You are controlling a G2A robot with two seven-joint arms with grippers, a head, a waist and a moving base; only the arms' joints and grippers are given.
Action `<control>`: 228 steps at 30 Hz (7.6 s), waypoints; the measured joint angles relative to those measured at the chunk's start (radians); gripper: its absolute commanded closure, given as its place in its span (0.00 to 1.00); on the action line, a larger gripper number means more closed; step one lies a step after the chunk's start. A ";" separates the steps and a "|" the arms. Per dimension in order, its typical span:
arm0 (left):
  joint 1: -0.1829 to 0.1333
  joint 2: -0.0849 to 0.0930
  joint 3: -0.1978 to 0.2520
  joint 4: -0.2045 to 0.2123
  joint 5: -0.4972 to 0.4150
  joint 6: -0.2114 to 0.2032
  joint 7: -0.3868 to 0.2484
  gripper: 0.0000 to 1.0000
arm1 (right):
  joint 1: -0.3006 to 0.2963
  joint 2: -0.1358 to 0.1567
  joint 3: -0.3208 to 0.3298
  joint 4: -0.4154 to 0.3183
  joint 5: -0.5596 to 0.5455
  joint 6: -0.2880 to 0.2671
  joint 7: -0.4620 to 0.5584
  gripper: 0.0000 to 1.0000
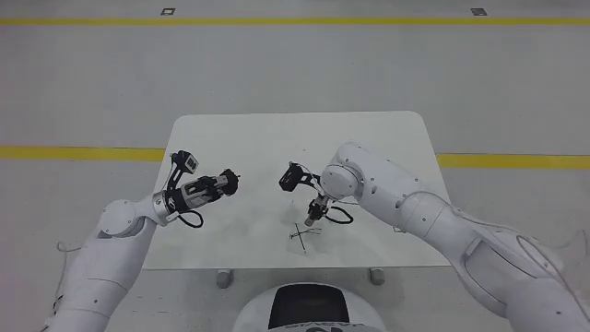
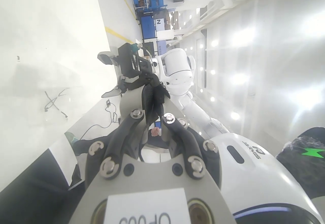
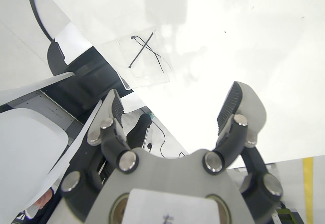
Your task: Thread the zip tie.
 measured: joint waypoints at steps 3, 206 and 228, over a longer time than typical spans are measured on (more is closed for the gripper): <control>0.000 0.000 0.000 0.000 0.000 0.000 0.001 1.00 | -0.003 -0.006 -0.020 -0.006 -0.054 -0.036 -0.008 0.00; 0.000 0.000 0.000 0.000 0.000 0.000 0.001 1.00 | -0.109 -0.231 -0.186 0.138 -0.500 -0.130 0.143 1.00; 0.000 0.000 0.000 0.000 0.000 0.000 0.001 1.00 | -0.120 -0.327 -0.186 0.231 -0.700 -0.101 0.143 1.00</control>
